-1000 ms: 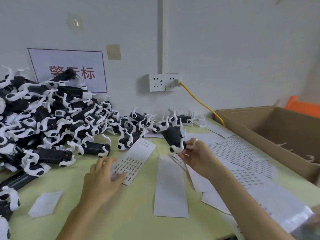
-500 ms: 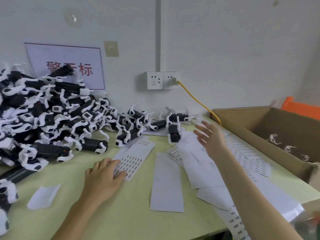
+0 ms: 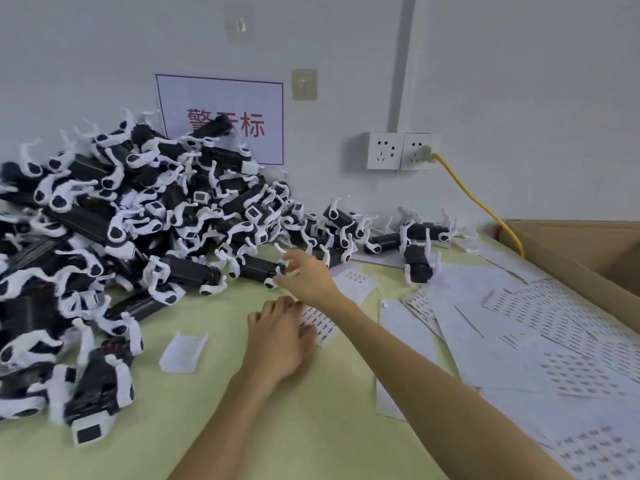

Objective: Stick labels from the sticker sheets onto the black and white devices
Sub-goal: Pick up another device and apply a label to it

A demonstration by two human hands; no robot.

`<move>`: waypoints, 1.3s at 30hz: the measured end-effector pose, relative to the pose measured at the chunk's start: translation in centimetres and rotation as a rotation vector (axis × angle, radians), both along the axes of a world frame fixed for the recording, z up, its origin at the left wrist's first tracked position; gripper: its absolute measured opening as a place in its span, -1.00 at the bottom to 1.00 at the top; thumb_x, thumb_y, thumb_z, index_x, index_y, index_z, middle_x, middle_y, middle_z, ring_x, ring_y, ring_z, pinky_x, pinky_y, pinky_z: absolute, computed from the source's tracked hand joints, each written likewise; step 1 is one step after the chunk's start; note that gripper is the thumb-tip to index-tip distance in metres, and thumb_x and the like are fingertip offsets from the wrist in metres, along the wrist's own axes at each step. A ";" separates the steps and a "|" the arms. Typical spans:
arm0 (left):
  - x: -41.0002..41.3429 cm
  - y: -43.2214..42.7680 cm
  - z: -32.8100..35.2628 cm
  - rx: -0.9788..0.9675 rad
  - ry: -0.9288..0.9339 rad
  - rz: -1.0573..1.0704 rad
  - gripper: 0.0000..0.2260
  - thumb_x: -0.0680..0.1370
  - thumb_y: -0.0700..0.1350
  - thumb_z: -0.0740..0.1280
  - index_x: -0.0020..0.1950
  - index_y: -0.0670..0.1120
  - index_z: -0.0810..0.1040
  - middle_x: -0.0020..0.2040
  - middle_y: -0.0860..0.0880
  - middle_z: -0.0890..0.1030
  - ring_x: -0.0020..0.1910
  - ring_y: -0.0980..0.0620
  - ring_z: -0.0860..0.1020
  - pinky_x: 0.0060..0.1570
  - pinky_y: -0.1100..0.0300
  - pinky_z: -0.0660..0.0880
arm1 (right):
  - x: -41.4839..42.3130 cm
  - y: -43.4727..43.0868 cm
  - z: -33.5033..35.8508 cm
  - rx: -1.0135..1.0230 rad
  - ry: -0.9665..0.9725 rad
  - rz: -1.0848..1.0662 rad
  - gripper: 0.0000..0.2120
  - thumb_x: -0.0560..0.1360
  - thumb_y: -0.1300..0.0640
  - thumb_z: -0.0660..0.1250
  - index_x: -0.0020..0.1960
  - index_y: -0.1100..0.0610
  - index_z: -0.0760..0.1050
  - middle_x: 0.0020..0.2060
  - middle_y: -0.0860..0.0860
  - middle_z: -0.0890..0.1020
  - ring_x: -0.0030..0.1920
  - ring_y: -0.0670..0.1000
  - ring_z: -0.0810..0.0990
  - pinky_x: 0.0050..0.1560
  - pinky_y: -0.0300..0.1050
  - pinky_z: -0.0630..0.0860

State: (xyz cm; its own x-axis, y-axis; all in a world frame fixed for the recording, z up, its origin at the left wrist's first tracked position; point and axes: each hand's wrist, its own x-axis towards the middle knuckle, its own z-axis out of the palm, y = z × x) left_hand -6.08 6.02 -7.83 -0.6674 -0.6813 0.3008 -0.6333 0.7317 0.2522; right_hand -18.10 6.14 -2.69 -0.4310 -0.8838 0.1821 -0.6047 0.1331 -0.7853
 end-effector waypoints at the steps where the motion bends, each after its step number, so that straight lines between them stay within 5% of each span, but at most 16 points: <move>1: 0.0 0.0 0.0 -0.005 -0.002 0.004 -0.64 0.65 0.11 0.18 0.43 0.05 0.39 0.36 0.04 0.44 0.39 -0.03 0.35 0.24 0.04 0.24 | 0.4 -0.8 -0.1 0.029 0.022 -0.009 -0.91 0.55 0.15 0.42 0.01 0.16 0.58 -0.17 0.04 0.57 -0.20 -0.02 0.49 -0.23 -0.27 0.41; 3: 0.1 0.1 0.0 -0.009 0.007 0.008 -0.68 0.66 0.11 0.15 0.37 0.03 0.42 0.31 0.03 0.47 0.35 -0.03 0.37 0.22 0.04 0.26 | 0.7 -1.7 -0.4 0.000 0.069 -0.061 -0.67 0.57 0.22 0.37 -0.35 0.14 0.42 -0.41 0.00 0.46 -0.38 -0.05 0.38 -0.39 -0.35 0.30; 7: 0.0 0.0 0.4 0.054 0.107 -0.004 -0.74 0.67 0.07 0.20 0.30 0.00 0.48 0.28 0.03 0.50 0.34 -0.02 0.38 0.22 0.04 0.29 | 1.2 -0.9 0.4 -0.144 0.041 -0.072 -0.69 0.63 0.20 0.32 -0.28 0.26 0.46 -0.33 0.18 0.58 -0.31 0.10 0.61 -0.18 -0.04 0.50; 12: -0.1 -0.2 2.8 0.678 0.967 0.004 -0.86 0.64 -0.18 0.30 -0.05 -0.03 0.63 -0.09 0.12 0.67 -0.07 0.09 0.60 -0.13 0.34 0.50 | -0.1 2.7 2.0 -0.303 -0.659 0.019 -0.82 0.64 0.23 0.32 -0.13 0.25 0.53 -0.15 0.06 0.66 -0.27 0.07 0.70 -0.18 -0.07 0.66; 14: 0.0 -0.5 3.2 0.941 1.131 0.074 -0.86 0.65 -0.13 0.29 -0.04 -0.10 0.61 -0.09 -0.04 0.67 -0.13 0.01 0.64 -0.21 0.23 0.55 | -1.2 4.5 2.4 -0.352 -0.944 0.090 -0.86 0.65 0.25 0.30 0.09 0.34 0.54 -0.09 0.06 0.64 -0.26 0.03 0.68 -0.14 -0.14 0.65; 18: 0.5 -0.7 3.9 1.208 1.253 -0.032 -0.75 0.68 0.06 0.24 0.10 -0.01 0.67 0.03 0.01 0.72 -0.01 0.02 0.65 -0.02 0.08 0.54 | -2.4 6.7 1.9 -0.391 -1.257 0.186 -0.79 0.67 0.25 0.23 0.23 0.26 0.57 -0.38 -0.01 0.47 -0.34 -0.06 0.57 -0.13 -0.19 0.64; 21: 0.8 -0.5 4.6 1.221 1.222 -0.218 -0.67 0.68 0.09 0.17 -0.02 0.10 0.72 0.01 0.08 0.72 0.00 0.11 0.62 -0.01 0.07 0.44 | -2.0 7.3 1.1 -0.306 -1.374 0.194 -0.83 0.61 0.29 0.31 0.15 0.26 0.62 -0.35 0.02 0.54 -0.40 -0.10 0.51 -0.25 -0.21 0.62; 23: 1.1 -0.2 4.7 1.239 1.208 -0.281 -0.68 0.64 0.13 0.18 0.11 0.04 0.68 0.11 0.01 0.70 0.06 0.07 0.59 0.00 0.06 0.39 | -1.7 7.5 0.7 -0.250 -1.433 0.189 -0.83 0.46 0.33 0.42 0.05 0.28 0.63 -0.32 0.06 0.59 -0.43 -0.10 0.50 -0.30 -0.21 0.60; 26: 1.5 -0.4 4.7 1.359 1.301 -0.358 -0.63 0.58 0.10 0.25 0.17 -0.11 0.66 0.20 -0.18 0.67 0.18 -0.11 0.61 0.16 -0.03 0.45 | -1.4 7.8 0.5 -0.183 -1.419 0.191 -0.84 0.34 0.34 0.46 -0.07 0.27 0.69 -0.28 0.07 0.63 -0.46 -0.13 0.50 -0.35 -0.25 0.58; 29: 1.7 -0.3 4.9 1.405 1.301 -0.379 -0.56 0.62 0.07 0.27 0.27 -0.27 0.59 0.18 -0.30 0.61 0.14 -0.22 0.60 0.20 -0.14 0.48 | -1.1 7.9 0.0 -0.141 -1.413 0.238 -0.68 0.39 0.31 0.43 0.14 0.27 0.61 -0.20 0.06 0.62 -0.42 -0.13 0.48 -0.32 -0.26 0.58; 32: 1.4 0.1 4.9 1.426 1.271 -0.381 -0.47 0.57 0.09 0.36 0.36 -0.28 0.47 -0.03 -0.24 0.45 -0.06 -0.18 0.53 -0.13 0.01 0.58 | -0.8 7.8 -0.1 -0.114 -1.258 0.238 -0.69 0.42 0.20 0.42 0.15 0.22 0.64 -0.13 0.12 0.64 -0.29 -0.02 0.59 -0.27 -0.20 0.60; 35: 1.2 0.4 4.7 1.550 1.269 -0.415 -0.40 0.49 0.07 0.43 0.41 -0.27 0.48 0.17 -0.18 0.35 0.09 -0.25 0.39 -0.30 0.10 0.63 | -0.7 7.9 -0.4 -0.117 -1.152 0.099 -0.80 0.58 0.19 0.32 -0.09 0.17 0.71 -0.14 0.12 0.66 -0.22 0.04 0.62 -0.21 -0.16 0.61; 39: 1.3 0.1 4.3 1.565 1.196 -0.446 -0.62 0.51 -0.03 0.43 0.26 -0.20 0.67 0.20 -0.24 0.58 0.16 -0.21 0.55 -0.18 0.11 0.66 | -0.6 8.2 -0.7 -0.072 -0.655 -0.040 -0.79 0.60 0.19 0.25 -0.04 0.10 0.67 -0.25 0.02 0.65 -0.26 -0.02 0.60 -0.16 -0.17 0.53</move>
State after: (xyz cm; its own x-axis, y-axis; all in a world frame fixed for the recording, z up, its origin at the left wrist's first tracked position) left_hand -4.78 6.16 -3.49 -0.7822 -0.6199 0.0622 0.4293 -0.4640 0.7749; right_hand -18.65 14.37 -3.35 -0.5051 -0.8601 -0.0710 0.0057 0.0790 -0.9969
